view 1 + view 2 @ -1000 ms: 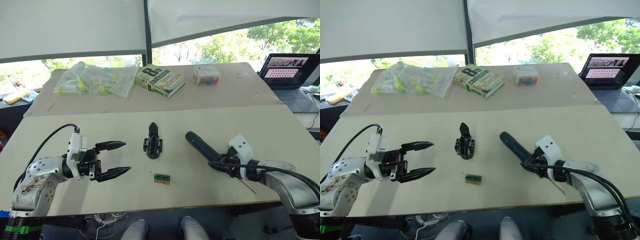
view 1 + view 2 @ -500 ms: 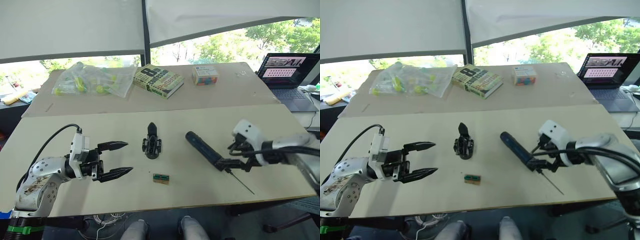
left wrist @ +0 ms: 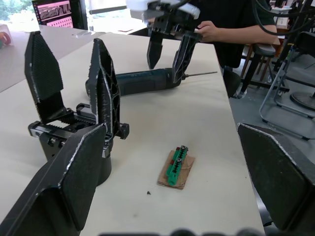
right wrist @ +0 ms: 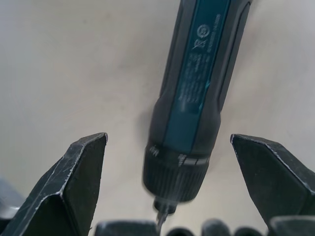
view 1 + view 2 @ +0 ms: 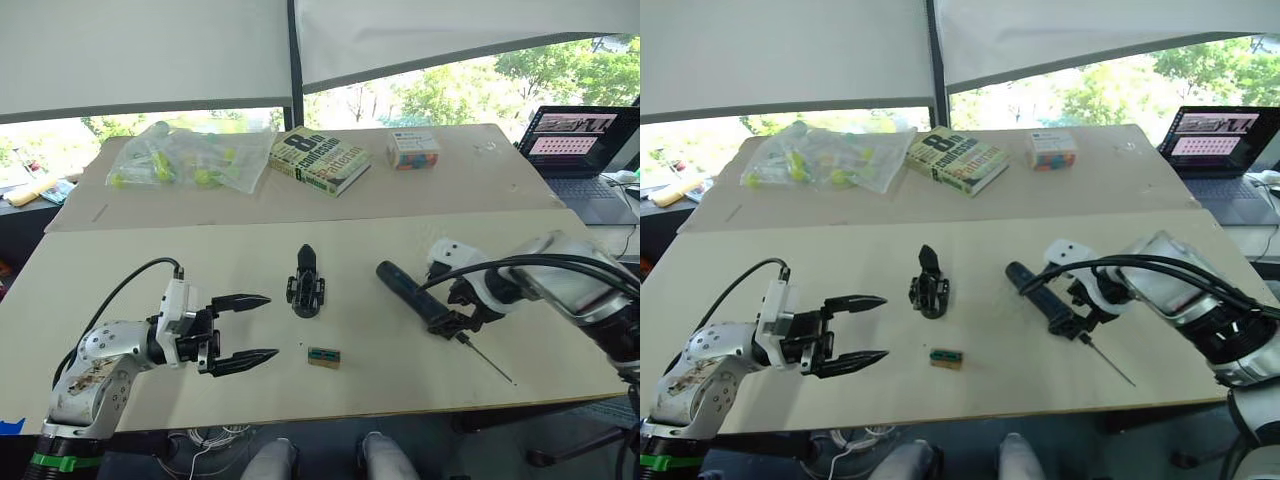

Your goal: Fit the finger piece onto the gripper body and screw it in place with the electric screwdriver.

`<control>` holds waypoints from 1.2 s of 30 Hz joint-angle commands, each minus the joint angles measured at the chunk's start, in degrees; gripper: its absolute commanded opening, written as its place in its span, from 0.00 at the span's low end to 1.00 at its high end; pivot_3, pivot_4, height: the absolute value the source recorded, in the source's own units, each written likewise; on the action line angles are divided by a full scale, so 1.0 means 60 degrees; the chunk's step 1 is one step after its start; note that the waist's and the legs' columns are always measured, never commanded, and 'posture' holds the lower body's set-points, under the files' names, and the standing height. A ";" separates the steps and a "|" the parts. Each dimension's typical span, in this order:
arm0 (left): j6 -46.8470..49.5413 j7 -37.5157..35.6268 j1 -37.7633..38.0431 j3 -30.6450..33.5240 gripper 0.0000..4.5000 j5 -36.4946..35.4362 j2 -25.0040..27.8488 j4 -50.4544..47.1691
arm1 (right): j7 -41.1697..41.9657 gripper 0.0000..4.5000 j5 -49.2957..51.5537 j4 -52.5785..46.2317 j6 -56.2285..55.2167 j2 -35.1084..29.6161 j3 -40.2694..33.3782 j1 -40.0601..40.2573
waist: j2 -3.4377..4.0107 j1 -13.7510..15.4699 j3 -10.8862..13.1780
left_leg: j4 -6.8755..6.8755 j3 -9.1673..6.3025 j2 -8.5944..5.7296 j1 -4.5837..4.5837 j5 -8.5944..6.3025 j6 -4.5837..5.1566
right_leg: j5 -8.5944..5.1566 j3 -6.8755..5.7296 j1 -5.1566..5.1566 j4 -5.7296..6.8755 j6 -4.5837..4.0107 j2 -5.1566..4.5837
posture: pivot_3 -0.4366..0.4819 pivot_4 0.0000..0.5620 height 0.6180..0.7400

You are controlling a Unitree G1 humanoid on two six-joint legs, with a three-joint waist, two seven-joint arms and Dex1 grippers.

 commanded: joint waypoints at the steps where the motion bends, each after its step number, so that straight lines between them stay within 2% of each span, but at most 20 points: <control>1: -0.0154 0.0084 0.0048 0.0046 1.00 -0.0026 -0.0004 -0.0414 | 0.0147 0.99 -0.0631 0.0447 -0.0655 0.0094 0.0420 -0.0399 | 0.0000 -0.0002 0.0000 | 0.0002 0.0000 -0.0001 -0.0010 0.0000 0.0000 | 0.0002 0.0001 -0.0018 0.0006 -0.0003 0.0000 | 0.48 0.27 1.00; 11: -0.0078 0.0169 0.0003 0.0017 1.00 -0.0059 -0.0002 -0.0444 | 0.0875 0.99 -0.1477 0.0781 -0.0991 0.0403 0.1559 -0.0634 | 0.0000 -0.0025 0.0000 | 0.0006 0.0001 0.0000 -0.0023 0.0000 -0.0001 | 0.0008 0.0002 -0.0049 0.0021 -0.0012 0.0004 | 0.48 0.27 1.00; 16: -0.0068 0.0174 0.0019 -0.0020 1.00 -0.0068 -0.0014 -0.0448 | 0.0833 0.99 -0.1836 0.1388 -0.1064 0.0867 0.1601 -0.0689 | -0.0013 -0.0055 -0.0009 | 0.0006 0.0001 0.0000 -0.0019 0.0000 -0.0001 | 0.0009 0.0001 -0.0046 0.0021 -0.0014 0.0005 | 0.48 0.27 1.00; 17: -0.0062 0.0188 0.0026 -0.0032 1.00 -0.0067 -0.0021 -0.0462 | 0.0859 0.90 -0.1907 0.1514 -0.1122 0.0932 0.1624 -0.0715 | -0.0021 -0.0072 -0.0013 | 0.0006 0.0002 0.0002 -0.0015 0.0000 -0.0001 | 0.0012 0.0001 -0.0045 0.0022 -0.0017 0.0005 | 0.48 0.27 1.00; 19: -0.0052 0.0222 0.0107 -0.0035 1.00 -0.0082 -0.0030 -0.0535 | 0.0846 0.80 -0.1995 0.1805 -0.1126 0.1135 0.1614 -0.0735 | -0.0030 -0.0093 -0.0019 | 0.0006 0.0002 0.0005 -0.0012 0.0000 -0.0001 | 0.0015 0.0000 -0.0044 0.0024 -0.0021 0.0007 | 0.48 0.27 1.00; 23: -0.0052 0.0276 0.0246 0.0027 1.00 -0.0091 -0.0005 -0.0585 | 0.0987 0.48 -0.2148 0.2129 -0.1185 0.1327 0.1608 -0.0743 | -0.0049 -0.0115 -0.0030 | 0.0005 0.0002 0.0010 -0.0005 -0.0001 -0.0003 | 0.0016 -0.0003 -0.0043 0.0027 -0.0024 0.0010 | 0.48 0.27 1.00; 24: -0.0057 0.0298 0.0296 0.0052 1.00 -0.0091 0.0005 -0.0608 | 0.1051 0.44 -0.2208 0.2142 -0.1273 0.1284 0.1629 -0.0717 | -0.0051 -0.0116 -0.0032 | 0.0005 0.0002 0.0010 -0.0004 -0.0002 -0.0004 | 0.0017 -0.0004 -0.0043 0.0027 -0.0025 0.0009 | 0.48 0.27 1.00; 31: -0.0101 0.0378 0.0547 0.0218 1.00 -0.0118 0.0087 -0.0646 | 0.1369 0.43 -0.2454 0.2172 -0.1977 0.0952 0.1110 -0.0549 | -0.0052 -0.0102 -0.0032 | 0.0007 0.0003 0.0010 -0.0005 -0.0002 -0.0005 | 0.0017 -0.0006 -0.0041 0.0027 -0.0025 0.0008 | 0.48 0.27 1.00; 34: -0.0118 0.0320 0.0594 0.0283 1.00 -0.0124 0.0142 -0.0611 | 0.1668 0.43 -0.2182 0.1990 -0.2384 0.0504 0.0338 -0.0359 | -0.0048 -0.0059 -0.0029 | 0.0007 0.0003 0.0009 -0.0010 -0.0002 -0.0005 | 0.0017 -0.0007 -0.0046 0.0027 -0.0025 0.0006 | 0.48 0.27 1.00; 36: -0.0141 0.0221 0.0571 0.0349 1.00 -0.0114 0.0223 -0.0490 | 0.1892 0.43 -0.1644 0.1872 -0.2767 0.0221 -0.0812 -0.0063 | -0.0041 -0.0021 -0.0021 | 0.0007 0.0007 0.0007 -0.0018 -0.0002 -0.0005 | 0.0017 -0.0007 -0.0056 0.0026 -0.0025 0.0003 | 0.48 0.27 1.00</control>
